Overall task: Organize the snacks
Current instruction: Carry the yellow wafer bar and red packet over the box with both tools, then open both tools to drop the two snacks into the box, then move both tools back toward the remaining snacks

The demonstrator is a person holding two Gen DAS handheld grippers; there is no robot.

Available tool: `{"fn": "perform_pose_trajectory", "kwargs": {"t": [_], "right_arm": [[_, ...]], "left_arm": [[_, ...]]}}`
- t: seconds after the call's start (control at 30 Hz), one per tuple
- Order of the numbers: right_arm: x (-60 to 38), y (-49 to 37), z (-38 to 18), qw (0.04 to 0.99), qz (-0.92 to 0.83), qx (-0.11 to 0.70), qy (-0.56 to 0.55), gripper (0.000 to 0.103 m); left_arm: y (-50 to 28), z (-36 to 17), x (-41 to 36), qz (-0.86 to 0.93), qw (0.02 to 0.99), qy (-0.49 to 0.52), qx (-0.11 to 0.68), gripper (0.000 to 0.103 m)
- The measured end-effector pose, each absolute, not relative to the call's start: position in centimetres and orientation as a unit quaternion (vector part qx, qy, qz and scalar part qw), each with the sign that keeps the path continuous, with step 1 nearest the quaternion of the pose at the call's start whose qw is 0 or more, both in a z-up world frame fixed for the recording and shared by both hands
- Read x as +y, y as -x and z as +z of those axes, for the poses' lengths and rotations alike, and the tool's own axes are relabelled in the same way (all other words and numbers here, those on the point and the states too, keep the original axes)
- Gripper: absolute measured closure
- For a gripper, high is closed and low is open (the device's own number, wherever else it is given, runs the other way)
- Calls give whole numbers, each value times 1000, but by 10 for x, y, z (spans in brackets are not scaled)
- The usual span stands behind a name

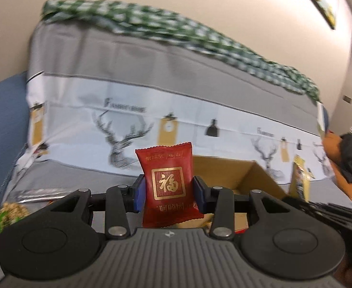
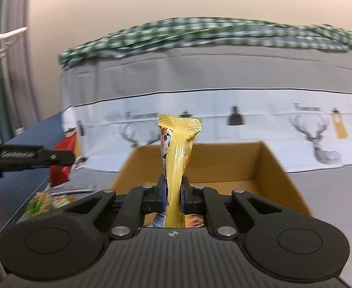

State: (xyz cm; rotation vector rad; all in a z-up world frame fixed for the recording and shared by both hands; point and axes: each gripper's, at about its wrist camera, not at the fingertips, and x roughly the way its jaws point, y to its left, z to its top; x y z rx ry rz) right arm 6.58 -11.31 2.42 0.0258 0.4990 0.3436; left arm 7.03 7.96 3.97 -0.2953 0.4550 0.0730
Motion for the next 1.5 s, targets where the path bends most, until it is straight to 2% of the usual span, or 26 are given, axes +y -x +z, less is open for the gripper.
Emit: {"fn": "perform_pose_trajectory", "kwargs": {"t": [0.57, 1.07, 1.13, 1.17, 1.2, 1.27, 1.5], "right_arm": [[-161, -78, 16, 968, 57, 243, -18, 92], [-155, -78, 14, 968, 62, 243, -14, 92], [-156, -78, 14, 967, 62, 247, -16, 91], [-155, -79, 13, 966, 61, 249, -18, 86], [-155, -79, 12, 966, 61, 252, -19, 68], [-153, -79, 12, 967, 51, 251, -16, 41], [-148, -81, 9, 965, 50, 256, -13, 39]], "left_arm": [[-84, 37, 3, -54, 975, 71, 206, 58], [-86, 34, 1, -85, 971, 78, 210, 57], [-88, 33, 2, -98, 967, 86, 217, 52], [-88, 33, 2, -103, 966, 88, 222, 47], [-88, 32, 2, -101, 966, 87, 224, 37], [-87, 32, 1, -91, 968, 79, 220, 35], [-84, 31, 21, -68, 970, 115, 205, 35]]}}
